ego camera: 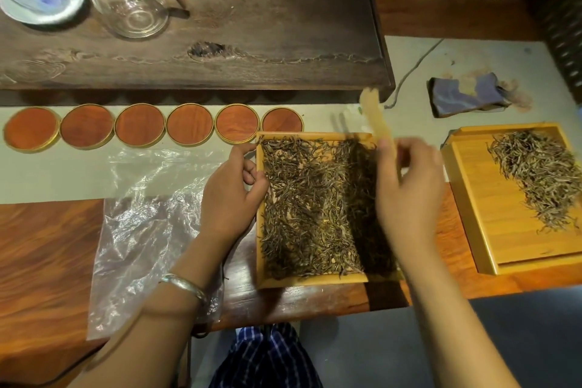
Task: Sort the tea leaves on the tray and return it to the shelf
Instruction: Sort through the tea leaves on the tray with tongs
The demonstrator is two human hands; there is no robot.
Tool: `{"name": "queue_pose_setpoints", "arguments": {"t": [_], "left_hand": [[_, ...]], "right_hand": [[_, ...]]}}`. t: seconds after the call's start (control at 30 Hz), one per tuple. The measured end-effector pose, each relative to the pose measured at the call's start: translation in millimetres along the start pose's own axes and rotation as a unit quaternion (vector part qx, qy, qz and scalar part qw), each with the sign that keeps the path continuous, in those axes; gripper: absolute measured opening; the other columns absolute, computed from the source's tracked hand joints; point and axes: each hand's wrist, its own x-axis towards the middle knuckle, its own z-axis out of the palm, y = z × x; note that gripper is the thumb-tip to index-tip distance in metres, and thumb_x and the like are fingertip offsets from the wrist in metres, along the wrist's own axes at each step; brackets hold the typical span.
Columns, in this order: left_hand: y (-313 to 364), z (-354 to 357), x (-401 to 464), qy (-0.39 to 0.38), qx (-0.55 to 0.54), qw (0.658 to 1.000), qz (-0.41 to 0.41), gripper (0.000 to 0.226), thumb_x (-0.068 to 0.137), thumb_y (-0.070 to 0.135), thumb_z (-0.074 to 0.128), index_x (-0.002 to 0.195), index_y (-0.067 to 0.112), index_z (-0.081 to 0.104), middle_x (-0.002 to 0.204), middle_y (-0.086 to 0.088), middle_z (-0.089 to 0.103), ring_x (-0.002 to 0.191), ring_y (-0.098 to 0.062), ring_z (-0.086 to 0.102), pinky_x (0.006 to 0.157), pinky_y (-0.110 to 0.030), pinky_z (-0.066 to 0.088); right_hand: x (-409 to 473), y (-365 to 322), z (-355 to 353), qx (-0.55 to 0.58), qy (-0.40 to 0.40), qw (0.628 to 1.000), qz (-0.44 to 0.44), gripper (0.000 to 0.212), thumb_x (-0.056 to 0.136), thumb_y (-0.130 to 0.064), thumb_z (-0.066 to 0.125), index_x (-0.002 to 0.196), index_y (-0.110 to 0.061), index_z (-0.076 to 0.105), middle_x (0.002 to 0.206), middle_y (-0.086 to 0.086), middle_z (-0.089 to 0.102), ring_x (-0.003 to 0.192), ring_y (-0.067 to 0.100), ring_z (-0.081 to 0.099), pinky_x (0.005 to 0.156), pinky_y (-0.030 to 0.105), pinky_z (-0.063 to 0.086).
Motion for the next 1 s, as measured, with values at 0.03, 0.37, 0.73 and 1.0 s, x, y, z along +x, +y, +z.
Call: {"name": "queue_pose_setpoints", "arguments": {"t": [0.03, 0.37, 0.73, 1.0], "left_hand": [[0, 0, 0, 0.0, -0.001, 1.0, 0.0, 0.042, 0.081, 0.042, 0.045, 0.122, 0.037, 0.044, 0.078, 0.014, 0.055, 0.074, -0.003, 0.055, 0.055, -0.022, 0.037], [-2, 2, 0, -0.001, -0.003, 1.0, 0.004, 0.042, 0.082, 0.041, 0.046, 0.123, 0.035, 0.045, 0.078, 0.013, 0.055, 0.077, -0.002, 0.054, 0.055, -0.021, 0.037], [-2, 3, 1, 0.002, -0.008, 1.0, 0.001, 0.042, 0.082, 0.039, 0.048, 0.124, 0.034, 0.045, 0.079, 0.016, 0.053, 0.08, -0.002, 0.054, 0.058, -0.019, 0.038], [1, 2, 0, -0.001, -0.008, 1.0, 0.0, 0.042, 0.081, 0.04, 0.047, 0.123, 0.033, 0.045, 0.079, 0.016, 0.055, 0.078, -0.001, 0.055, 0.057, -0.023, 0.039]], "right_hand": [[22, -4, 7, 0.016, 0.015, 1.0, 0.013, 0.029, 0.097, -0.033, 0.049, 0.101, -0.007, 0.062, 0.092, 0.007, 0.056, 0.08, 0.013, 0.044, 0.061, 0.015, 0.027], [132, -24, 95, -0.069, -0.047, 0.996, 0.01, 0.024, 0.089, -0.03, 0.061, 0.097, -0.01, 0.071, 0.09, 0.004, 0.071, 0.077, 0.015, 0.059, 0.061, 0.023, 0.034], [133, -13, 99, -0.042, -0.061, 0.997, 0.025, 0.032, 0.085, -0.043, 0.064, 0.095, -0.013, 0.063, 0.089, 0.002, 0.066, 0.081, 0.015, 0.059, 0.053, 0.019, 0.035], [68, 34, 11, -0.009, -0.024, 0.999, -0.019, 0.022, 0.094, -0.033, 0.052, 0.097, -0.013, 0.062, 0.09, 0.003, 0.065, 0.081, 0.018, 0.059, 0.068, 0.033, 0.048]]}}
